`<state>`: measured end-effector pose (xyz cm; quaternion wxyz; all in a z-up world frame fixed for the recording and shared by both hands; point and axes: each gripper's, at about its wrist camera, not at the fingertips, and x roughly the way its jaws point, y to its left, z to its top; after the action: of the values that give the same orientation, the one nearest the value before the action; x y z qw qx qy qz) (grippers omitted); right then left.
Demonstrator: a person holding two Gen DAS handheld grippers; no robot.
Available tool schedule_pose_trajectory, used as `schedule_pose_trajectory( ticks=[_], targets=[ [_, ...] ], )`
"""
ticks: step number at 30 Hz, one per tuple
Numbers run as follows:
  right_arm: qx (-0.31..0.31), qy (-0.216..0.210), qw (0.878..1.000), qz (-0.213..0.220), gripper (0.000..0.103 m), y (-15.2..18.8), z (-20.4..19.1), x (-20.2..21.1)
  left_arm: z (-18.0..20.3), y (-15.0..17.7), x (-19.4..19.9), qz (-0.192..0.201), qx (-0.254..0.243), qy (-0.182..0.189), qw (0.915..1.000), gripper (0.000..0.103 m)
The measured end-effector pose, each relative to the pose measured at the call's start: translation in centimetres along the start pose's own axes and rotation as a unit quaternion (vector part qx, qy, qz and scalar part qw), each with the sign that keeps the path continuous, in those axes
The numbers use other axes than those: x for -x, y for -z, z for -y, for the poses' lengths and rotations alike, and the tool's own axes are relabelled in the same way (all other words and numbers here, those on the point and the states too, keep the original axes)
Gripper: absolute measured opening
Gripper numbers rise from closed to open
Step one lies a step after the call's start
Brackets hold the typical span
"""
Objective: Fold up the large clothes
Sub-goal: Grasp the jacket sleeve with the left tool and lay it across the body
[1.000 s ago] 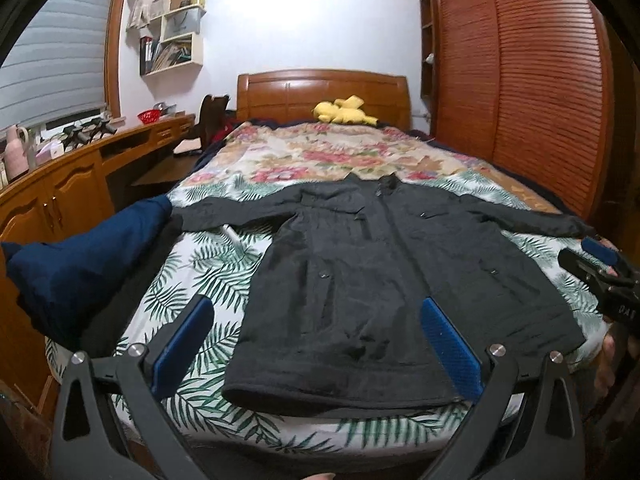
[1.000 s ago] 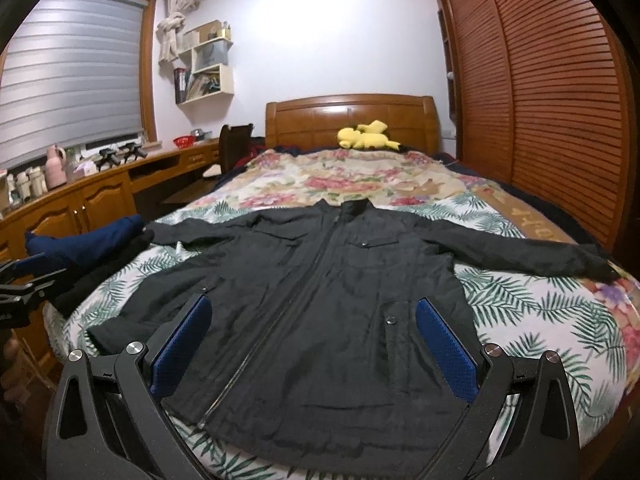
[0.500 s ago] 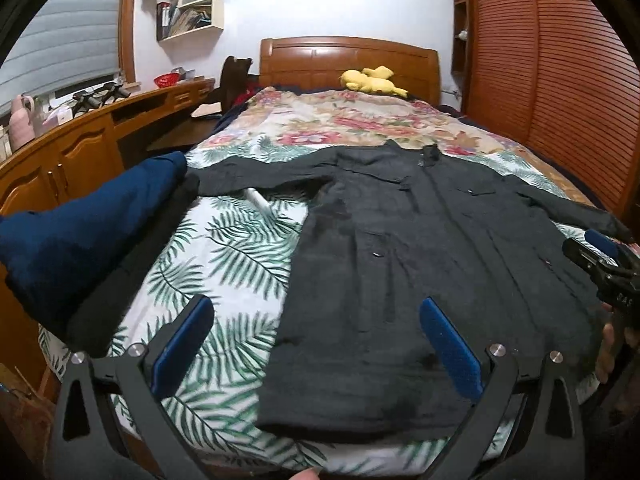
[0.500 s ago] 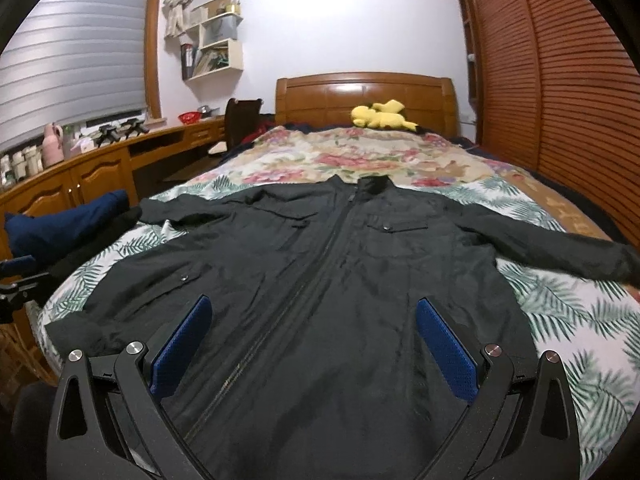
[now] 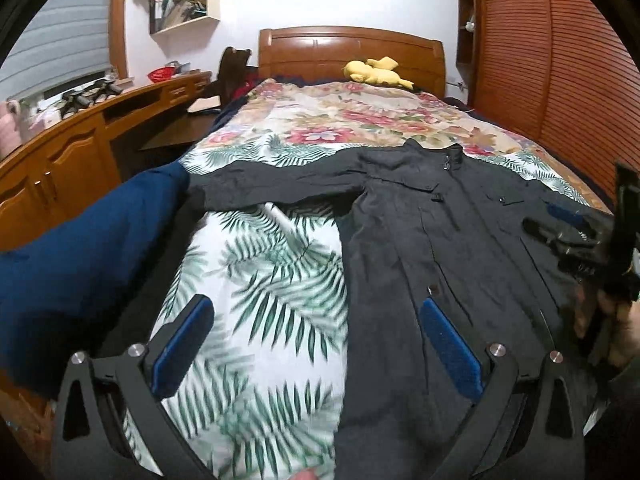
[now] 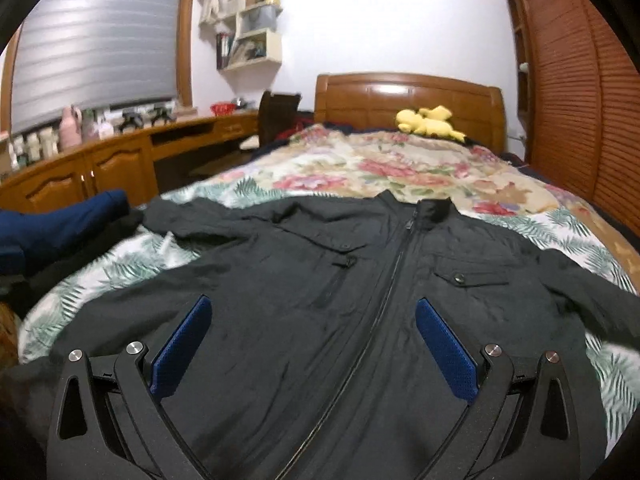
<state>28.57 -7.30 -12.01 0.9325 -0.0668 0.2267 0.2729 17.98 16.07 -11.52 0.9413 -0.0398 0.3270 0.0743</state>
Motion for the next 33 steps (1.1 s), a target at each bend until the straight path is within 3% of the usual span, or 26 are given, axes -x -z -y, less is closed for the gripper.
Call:
schedule_pose_trajectory(
  ticks=[6,10,16,21,26,30,33],
  targets=[
    [-0.021,-0.044,0.996,-0.069,0.103,0.9,1.3,-4.2,-0.9,-4.0,-5.4,-0.007,-0.003,0.028,0.9996,0.103],
    [-0.017,-0.044,0.996,-0.075,0.103,1.6,1.0,-4.5,-1.1,-6.0,-9.6,-0.018,0.0,0.044,0.9989,0.103],
    [-0.019,-0.048,0.995,-0.083,0.103,1.8,1.3,-5.0,-2.1,-7.7,-17.2,-0.071,0.019,0.048,0.9962,0.103],
    [-0.025,-0.052,0.995,-0.085,0.103,1.9,1.4,-5.3,-3.8,-8.5,-21.1,-0.095,0.069,0.067,0.9908,0.103],
    [-0.024,-0.04,0.995,-0.088,0.103,1.9,1.3,-5.4,-5.9,-8.9,-23.0,-0.093,0.118,0.067,0.9864,0.09],
    [-0.029,-0.042,0.995,-0.085,0.103,1.9,1.6,-5.3,-7.6,-8.5,-24.4,-0.106,0.169,0.077,0.9769,0.073],
    [-0.032,-0.043,0.995,-0.086,0.103,1.9,1.6,-5.3,-8.3,-8.5,-24.7,-0.105,0.181,0.073,0.9751,0.069]
  ],
)
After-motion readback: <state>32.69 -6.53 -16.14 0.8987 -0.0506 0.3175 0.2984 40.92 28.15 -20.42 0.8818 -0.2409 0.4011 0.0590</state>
